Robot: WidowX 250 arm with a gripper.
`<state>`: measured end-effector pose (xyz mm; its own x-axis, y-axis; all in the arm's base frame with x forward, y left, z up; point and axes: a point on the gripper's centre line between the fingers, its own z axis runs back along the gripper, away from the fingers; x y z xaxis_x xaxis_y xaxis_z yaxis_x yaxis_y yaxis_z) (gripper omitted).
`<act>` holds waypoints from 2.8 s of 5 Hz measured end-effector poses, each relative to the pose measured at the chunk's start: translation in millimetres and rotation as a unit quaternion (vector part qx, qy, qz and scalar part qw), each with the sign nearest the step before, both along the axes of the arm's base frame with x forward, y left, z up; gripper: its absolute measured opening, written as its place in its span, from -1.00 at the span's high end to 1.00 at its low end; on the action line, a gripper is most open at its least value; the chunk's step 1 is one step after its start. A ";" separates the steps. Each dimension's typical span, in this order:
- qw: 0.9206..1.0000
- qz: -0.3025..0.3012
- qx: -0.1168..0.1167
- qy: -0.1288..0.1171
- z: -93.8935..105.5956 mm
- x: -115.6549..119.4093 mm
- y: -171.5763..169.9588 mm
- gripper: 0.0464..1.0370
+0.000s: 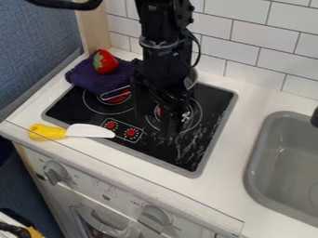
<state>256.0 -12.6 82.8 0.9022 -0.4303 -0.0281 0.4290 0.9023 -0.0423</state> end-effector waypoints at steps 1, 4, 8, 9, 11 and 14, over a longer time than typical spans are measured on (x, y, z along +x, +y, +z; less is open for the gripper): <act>1.000 0.006 0.000 0.012 -6.3 -0.7 0.6 -0.93; 0.992 0.104 0.043 -0.050 34.2 60.2 74.4 -0.93; 0.982 0.175 0.058 -0.040 11.4 117.9 176.4 -0.93; 0.982 0.173 0.064 -0.032 -8.7 122.7 182.3 -0.93; 0.980 0.186 0.070 -0.005 -31.2 121.1 193.3 -0.93; 0.981 0.180 0.069 0.002 -40.2 122.1 194.4 -0.91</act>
